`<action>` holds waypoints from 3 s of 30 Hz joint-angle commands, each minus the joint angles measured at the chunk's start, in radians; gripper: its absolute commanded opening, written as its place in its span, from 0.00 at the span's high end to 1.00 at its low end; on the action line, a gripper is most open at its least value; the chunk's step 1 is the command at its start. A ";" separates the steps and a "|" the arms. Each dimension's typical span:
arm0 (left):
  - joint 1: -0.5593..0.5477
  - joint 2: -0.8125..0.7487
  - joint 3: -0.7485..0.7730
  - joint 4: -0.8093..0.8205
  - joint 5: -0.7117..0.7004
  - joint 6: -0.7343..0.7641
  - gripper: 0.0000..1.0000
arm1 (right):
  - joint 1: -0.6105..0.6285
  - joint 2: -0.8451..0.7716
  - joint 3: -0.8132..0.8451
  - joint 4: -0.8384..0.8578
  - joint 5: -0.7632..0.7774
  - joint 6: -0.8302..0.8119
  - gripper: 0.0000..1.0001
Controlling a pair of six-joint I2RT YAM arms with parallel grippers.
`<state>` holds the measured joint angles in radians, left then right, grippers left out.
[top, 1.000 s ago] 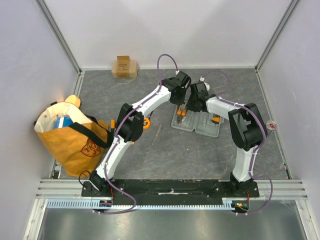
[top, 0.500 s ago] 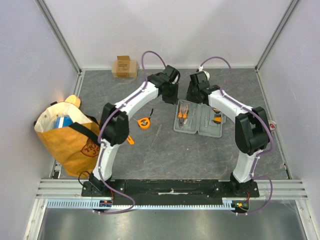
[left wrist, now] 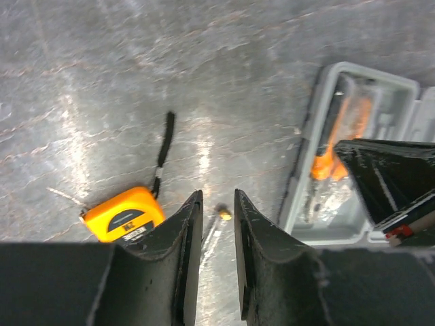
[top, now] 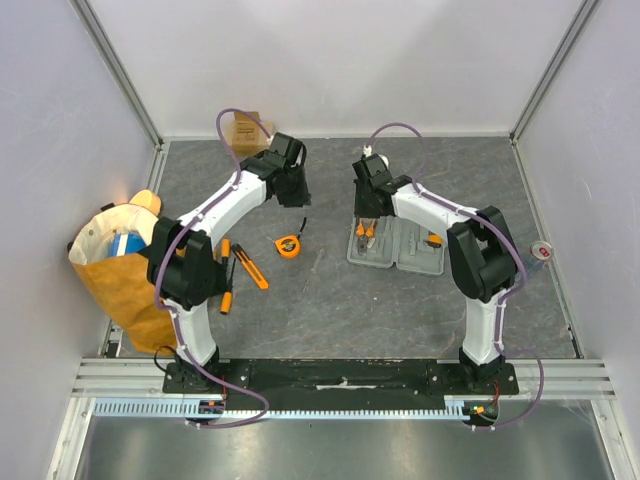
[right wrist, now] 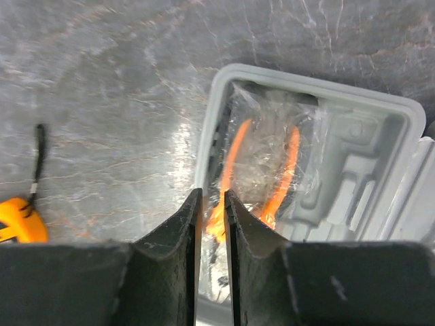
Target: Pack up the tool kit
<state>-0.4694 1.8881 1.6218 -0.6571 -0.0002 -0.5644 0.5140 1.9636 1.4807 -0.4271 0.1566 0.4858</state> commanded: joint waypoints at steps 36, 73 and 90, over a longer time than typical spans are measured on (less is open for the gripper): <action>0.133 -0.199 -0.250 0.030 0.003 -0.019 0.73 | 0.004 0.092 0.078 -0.150 0.027 0.062 0.95; 0.179 -0.793 -0.514 -0.022 -0.149 -0.034 0.51 | 0.475 -0.111 -0.073 -0.030 0.038 0.140 0.40; 0.179 -0.968 -0.401 -0.191 -0.172 -0.017 0.45 | 0.597 0.323 0.398 0.083 0.066 -0.207 0.22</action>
<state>-0.2882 0.9474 1.1732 -0.8177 -0.1638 -0.5709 1.1103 2.2391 1.8034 -0.3695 0.2008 0.3622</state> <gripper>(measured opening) 0.543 0.788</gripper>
